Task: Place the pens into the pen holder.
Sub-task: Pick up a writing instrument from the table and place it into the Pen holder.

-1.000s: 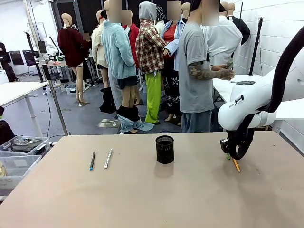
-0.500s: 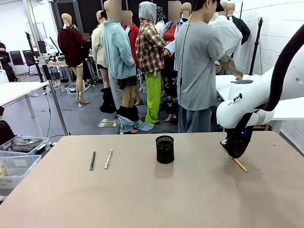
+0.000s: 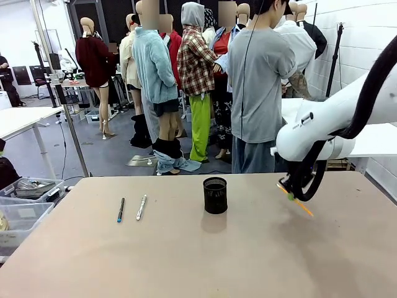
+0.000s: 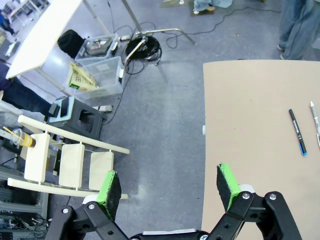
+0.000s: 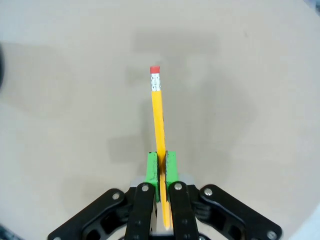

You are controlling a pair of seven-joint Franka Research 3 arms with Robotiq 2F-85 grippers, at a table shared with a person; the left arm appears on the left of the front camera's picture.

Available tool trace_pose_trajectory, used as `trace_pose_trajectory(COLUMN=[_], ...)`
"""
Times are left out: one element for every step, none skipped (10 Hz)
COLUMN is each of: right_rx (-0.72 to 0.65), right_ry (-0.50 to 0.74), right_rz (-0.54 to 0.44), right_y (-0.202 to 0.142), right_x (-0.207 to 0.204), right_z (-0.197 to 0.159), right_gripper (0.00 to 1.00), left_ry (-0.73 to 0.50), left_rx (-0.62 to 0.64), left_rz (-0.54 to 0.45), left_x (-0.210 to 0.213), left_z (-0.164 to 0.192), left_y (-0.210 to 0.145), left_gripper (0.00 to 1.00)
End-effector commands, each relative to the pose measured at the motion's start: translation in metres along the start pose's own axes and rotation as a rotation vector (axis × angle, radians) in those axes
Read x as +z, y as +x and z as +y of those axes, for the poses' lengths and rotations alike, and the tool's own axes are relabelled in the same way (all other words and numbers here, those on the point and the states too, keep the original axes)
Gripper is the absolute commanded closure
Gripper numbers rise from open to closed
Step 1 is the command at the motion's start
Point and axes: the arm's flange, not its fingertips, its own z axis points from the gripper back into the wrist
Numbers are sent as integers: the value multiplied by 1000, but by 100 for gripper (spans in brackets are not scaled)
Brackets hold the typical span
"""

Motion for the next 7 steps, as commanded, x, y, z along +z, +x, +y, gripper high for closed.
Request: trace_pose_trajectory(right_rx=[166,227,270,307,378,446,497], right_ry=[111,141,198,273,359,460,555], right_rz=[-246,-382,-495,-571,-665,-725,-792], right_y=[-28,-24,-15,-9,11,27,39], right_x=[42,54,63,71,77,80,80], right_z=[14,20,25,31,38,43,48], right_gripper=[100,100,100,100,100,100,100], left_ry=[8,8,8,8,8,8,8], left_rx=[-10,-10,-10,-10,-10,-10,-10], left_rz=[4,4,4,4,4,4,4], left_x=[0,0,0,0,0,0,0], left_z=[0,0,0,0,0,0,0], left_y=[0,0,0,0,0,0,0], left_gripper=[0,0,0,0,0,0,0])
